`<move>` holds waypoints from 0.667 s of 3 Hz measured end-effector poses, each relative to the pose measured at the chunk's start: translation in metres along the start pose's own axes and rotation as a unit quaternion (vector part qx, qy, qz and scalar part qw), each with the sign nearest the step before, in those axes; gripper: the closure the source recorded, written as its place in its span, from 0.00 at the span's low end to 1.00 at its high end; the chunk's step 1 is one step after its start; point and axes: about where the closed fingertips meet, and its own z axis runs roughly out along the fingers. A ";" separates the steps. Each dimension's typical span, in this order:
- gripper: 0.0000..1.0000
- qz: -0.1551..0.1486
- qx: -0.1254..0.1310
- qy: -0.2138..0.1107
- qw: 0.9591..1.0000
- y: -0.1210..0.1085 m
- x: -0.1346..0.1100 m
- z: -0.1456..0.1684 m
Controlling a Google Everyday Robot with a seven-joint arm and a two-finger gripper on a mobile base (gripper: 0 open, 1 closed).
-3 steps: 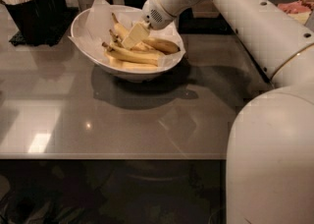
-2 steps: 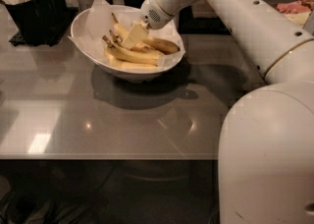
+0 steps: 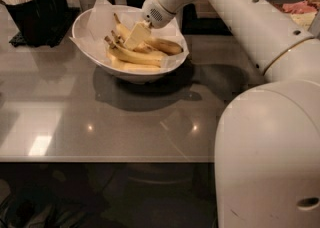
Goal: Pick banana from white bowl
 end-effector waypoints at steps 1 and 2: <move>0.61 -0.001 -0.001 0.003 1.000 0.000 0.000 -0.001; 0.85 -0.001 -0.001 0.003 1.000 0.000 0.000 -0.001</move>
Offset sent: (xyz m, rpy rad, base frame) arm 0.0001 -0.0183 -0.0188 -0.0692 -0.0208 -0.0149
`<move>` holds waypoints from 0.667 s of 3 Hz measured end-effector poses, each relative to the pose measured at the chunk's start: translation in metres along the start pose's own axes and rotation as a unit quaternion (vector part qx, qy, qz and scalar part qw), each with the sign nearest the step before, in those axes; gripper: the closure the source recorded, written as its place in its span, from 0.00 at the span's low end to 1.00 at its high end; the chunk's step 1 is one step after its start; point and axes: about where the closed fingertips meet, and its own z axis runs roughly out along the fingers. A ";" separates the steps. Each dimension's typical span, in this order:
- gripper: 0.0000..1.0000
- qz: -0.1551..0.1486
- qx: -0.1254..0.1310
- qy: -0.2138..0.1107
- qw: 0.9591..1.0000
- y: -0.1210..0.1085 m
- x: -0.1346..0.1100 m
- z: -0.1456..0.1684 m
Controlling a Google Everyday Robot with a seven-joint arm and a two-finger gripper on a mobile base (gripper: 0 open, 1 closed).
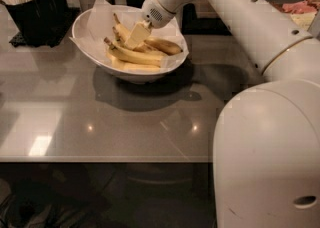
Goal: Pick banana from white bowl
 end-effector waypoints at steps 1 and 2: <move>1.00 -0.003 0.004 0.003 1.000 -0.001 0.003 -0.001; 1.00 -0.004 0.018 0.019 1.000 -0.004 0.018 -0.003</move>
Offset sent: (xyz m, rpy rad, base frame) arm -0.0044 -0.0454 -0.0178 -0.1072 -0.0551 -0.0521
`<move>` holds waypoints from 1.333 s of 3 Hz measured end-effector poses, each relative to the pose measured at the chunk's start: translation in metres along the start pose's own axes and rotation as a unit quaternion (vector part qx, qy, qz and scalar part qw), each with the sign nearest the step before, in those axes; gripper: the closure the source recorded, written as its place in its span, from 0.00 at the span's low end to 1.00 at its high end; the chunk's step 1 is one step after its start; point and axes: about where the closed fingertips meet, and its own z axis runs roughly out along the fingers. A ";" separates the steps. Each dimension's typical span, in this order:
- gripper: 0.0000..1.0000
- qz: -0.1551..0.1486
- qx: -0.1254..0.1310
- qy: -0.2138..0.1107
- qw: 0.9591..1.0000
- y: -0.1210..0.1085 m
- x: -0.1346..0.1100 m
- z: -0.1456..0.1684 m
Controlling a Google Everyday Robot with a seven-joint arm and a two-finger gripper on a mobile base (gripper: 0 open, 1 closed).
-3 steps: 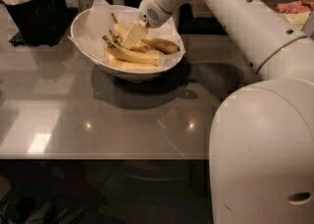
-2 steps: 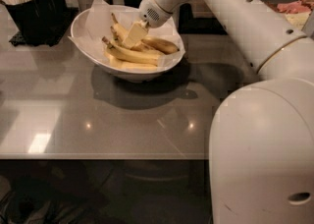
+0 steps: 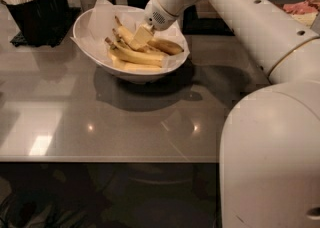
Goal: Pick banana from white bowl
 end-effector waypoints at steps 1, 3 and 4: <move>1.00 -0.001 0.002 0.003 1.000 0.000 0.001 -0.001; 1.00 -0.031 0.028 -0.016 0.999 0.003 -0.006 -0.055; 1.00 -0.070 0.062 -0.050 0.994 0.009 -0.028 -0.117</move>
Offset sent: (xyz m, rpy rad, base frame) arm -0.0198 -0.0441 0.0263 -0.0490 -0.0818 0.0008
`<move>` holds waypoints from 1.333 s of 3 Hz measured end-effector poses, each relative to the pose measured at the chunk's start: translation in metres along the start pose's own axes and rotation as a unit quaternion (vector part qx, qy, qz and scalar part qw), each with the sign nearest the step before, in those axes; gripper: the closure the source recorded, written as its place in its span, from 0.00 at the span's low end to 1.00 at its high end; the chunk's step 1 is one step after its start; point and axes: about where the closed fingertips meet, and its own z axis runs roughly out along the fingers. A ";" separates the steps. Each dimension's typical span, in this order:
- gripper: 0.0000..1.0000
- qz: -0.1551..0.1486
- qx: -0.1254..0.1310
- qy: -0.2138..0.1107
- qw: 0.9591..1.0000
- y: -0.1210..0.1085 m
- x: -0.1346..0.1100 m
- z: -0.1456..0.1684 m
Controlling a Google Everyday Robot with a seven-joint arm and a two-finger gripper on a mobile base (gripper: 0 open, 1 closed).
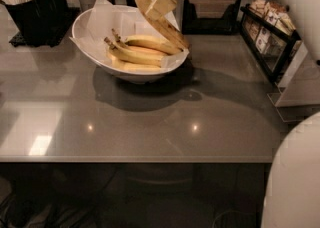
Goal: Pick banana from white bowl
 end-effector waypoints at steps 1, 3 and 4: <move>1.00 -0.011 -0.011 -0.040 0.999 0.009 -0.014 -0.045; 1.00 0.052 -0.051 -0.149 0.986 0.073 0.002 -0.130; 1.00 0.087 -0.067 -0.192 0.975 0.102 0.022 -0.149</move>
Offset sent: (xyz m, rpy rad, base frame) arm -0.1327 -0.0868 0.0795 0.3850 0.1128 0.0867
